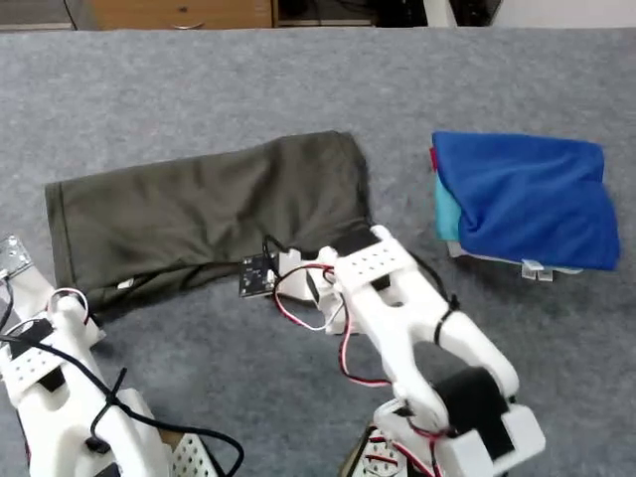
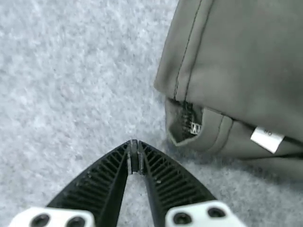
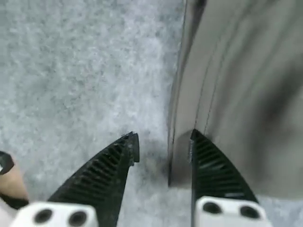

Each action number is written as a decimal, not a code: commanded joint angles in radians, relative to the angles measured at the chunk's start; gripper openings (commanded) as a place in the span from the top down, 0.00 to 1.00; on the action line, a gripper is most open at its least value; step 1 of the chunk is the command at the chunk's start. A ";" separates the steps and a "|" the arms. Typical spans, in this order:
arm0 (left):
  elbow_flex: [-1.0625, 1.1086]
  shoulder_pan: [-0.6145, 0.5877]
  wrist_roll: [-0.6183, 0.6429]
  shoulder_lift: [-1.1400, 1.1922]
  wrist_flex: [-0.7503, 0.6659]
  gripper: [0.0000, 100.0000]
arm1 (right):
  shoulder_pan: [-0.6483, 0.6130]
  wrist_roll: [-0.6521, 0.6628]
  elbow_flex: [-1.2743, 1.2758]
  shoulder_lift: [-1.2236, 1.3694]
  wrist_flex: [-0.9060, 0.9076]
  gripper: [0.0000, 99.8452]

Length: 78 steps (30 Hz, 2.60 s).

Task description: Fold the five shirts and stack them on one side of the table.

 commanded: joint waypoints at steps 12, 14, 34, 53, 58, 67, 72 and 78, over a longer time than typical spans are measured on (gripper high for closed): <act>-0.003 0.017 -0.008 -0.019 -0.011 0.98 | 0.056 0.009 -0.139 0.197 -0.044 0.89; -0.003 0.017 -0.009 -0.019 -0.011 0.98 | 0.061 0.017 -0.153 0.209 -0.044 0.90; -0.003 0.015 -0.011 -0.018 -0.011 0.98 | 0.073 0.015 -0.174 0.211 -0.044 0.87; -0.002 0.008 -0.011 -0.019 -0.006 0.98 | 0.039 0.107 -0.165 0.226 -0.061 0.84; -0.002 0.008 -0.011 -0.019 -0.006 0.98 | 0.024 0.107 -0.145 0.214 -0.081 0.84; -0.002 0.008 -0.011 -0.019 -0.006 0.98 | 0.018 0.083 -0.148 0.216 -0.100 0.95; -0.002 0.008 -0.012 -0.019 -0.006 0.98 | 0.019 0.071 -0.148 0.216 -0.103 0.96; -0.002 0.008 -0.012 -0.019 -0.006 0.98 | 0.079 0.003 -0.182 0.216 -0.107 1.00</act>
